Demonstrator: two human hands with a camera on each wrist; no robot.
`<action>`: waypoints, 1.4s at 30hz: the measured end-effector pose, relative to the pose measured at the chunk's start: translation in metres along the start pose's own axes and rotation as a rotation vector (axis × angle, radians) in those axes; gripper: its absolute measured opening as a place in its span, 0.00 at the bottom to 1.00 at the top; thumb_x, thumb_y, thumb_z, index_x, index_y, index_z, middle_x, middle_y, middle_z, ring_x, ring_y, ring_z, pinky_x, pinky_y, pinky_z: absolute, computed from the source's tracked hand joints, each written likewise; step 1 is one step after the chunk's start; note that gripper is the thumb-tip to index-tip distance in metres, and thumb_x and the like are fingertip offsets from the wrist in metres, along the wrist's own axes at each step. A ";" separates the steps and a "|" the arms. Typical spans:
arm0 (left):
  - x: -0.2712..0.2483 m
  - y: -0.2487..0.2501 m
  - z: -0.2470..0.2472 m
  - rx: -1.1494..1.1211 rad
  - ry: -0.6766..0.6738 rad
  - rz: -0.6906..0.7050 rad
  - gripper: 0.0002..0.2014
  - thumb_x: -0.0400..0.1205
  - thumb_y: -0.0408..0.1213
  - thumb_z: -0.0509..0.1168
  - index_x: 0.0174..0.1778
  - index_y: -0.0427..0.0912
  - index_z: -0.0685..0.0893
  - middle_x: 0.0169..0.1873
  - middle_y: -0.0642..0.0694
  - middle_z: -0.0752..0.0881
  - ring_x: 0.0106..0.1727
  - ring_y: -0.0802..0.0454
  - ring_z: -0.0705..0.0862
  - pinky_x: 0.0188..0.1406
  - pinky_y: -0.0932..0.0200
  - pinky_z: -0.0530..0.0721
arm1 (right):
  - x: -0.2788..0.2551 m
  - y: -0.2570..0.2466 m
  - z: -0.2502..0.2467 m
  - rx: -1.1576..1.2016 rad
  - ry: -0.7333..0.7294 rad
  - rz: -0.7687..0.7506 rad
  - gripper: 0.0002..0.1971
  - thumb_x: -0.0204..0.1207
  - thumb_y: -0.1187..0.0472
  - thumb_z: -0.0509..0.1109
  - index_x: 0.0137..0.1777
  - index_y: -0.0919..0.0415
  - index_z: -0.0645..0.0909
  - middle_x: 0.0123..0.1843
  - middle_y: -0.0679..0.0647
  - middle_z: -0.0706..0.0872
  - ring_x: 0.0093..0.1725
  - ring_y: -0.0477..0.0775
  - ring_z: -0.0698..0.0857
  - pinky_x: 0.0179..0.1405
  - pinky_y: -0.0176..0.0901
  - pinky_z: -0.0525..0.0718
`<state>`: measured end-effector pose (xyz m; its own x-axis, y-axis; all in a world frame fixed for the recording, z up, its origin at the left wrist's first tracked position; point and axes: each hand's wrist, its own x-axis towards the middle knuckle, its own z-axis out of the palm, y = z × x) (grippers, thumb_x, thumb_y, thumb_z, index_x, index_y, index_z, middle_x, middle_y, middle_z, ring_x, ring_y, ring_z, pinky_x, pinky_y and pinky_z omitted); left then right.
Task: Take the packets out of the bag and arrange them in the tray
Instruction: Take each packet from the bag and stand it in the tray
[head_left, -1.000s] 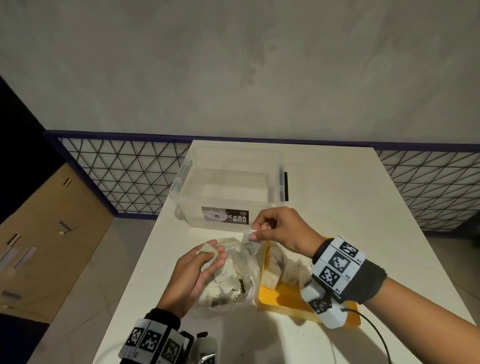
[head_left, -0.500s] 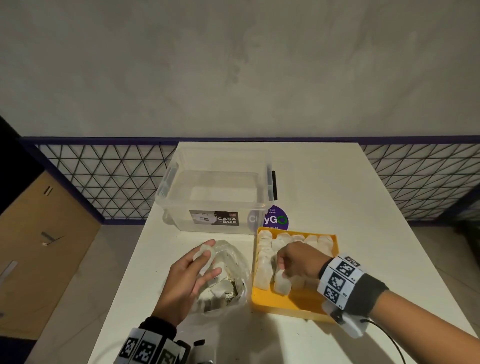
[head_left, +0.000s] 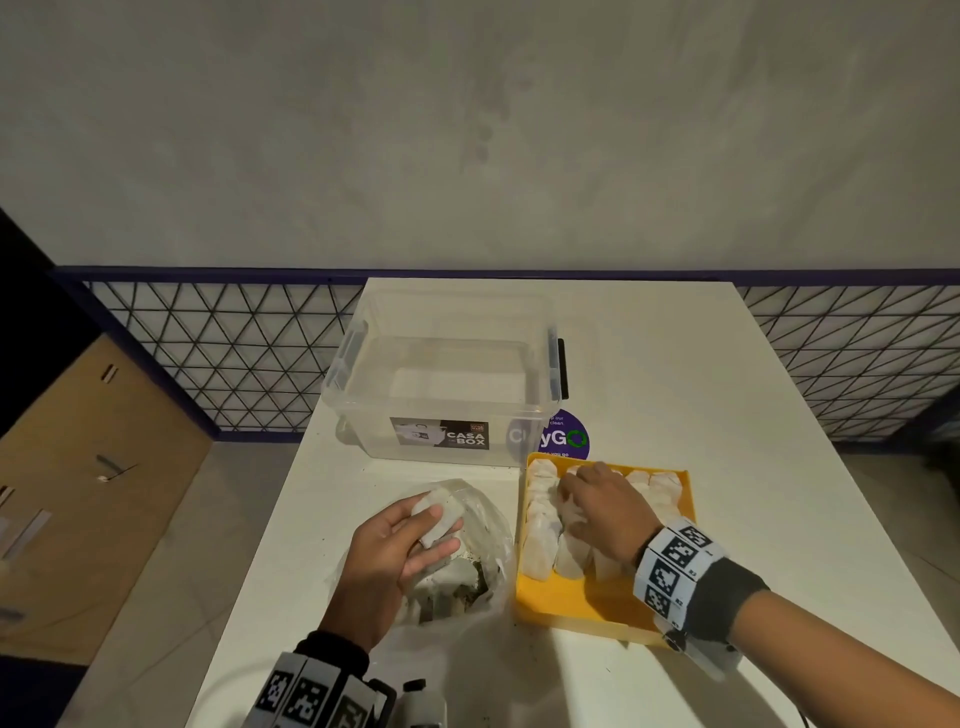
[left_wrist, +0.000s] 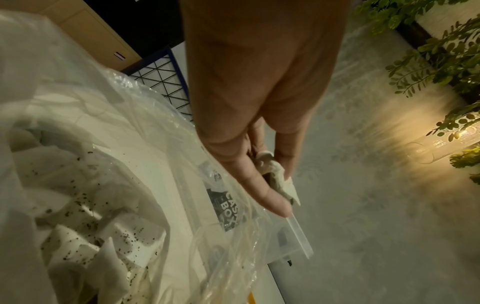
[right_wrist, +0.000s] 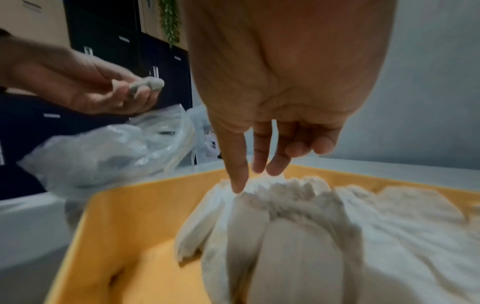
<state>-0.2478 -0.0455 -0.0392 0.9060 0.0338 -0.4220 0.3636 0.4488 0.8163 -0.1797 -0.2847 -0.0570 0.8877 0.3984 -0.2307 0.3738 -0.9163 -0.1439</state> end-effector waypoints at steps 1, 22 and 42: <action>0.000 0.000 0.001 -0.003 0.008 -0.002 0.11 0.80 0.27 0.65 0.58 0.29 0.83 0.53 0.33 0.89 0.53 0.42 0.90 0.46 0.57 0.90 | -0.001 -0.004 -0.006 0.051 0.055 -0.010 0.17 0.78 0.57 0.64 0.66 0.56 0.72 0.64 0.53 0.77 0.65 0.54 0.71 0.60 0.41 0.68; -0.005 0.020 0.012 0.083 0.078 0.161 0.17 0.75 0.22 0.70 0.59 0.38 0.81 0.37 0.43 0.85 0.33 0.54 0.85 0.35 0.68 0.86 | 0.001 -0.059 -0.043 0.895 -0.017 -0.158 0.14 0.75 0.60 0.72 0.58 0.53 0.75 0.48 0.47 0.78 0.43 0.45 0.75 0.47 0.36 0.75; -0.002 0.004 0.062 0.452 -0.070 0.293 0.15 0.73 0.28 0.74 0.54 0.46 0.84 0.44 0.48 0.91 0.47 0.54 0.88 0.51 0.64 0.84 | -0.019 -0.027 -0.062 0.703 0.183 -0.164 0.08 0.74 0.69 0.68 0.51 0.60 0.82 0.45 0.52 0.81 0.40 0.45 0.76 0.43 0.36 0.75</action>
<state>-0.2343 -0.0993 -0.0102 0.9900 0.0334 -0.1368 0.1369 0.0006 0.9906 -0.1897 -0.2701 0.0114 0.8889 0.4582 0.0013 0.2994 -0.5786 -0.7586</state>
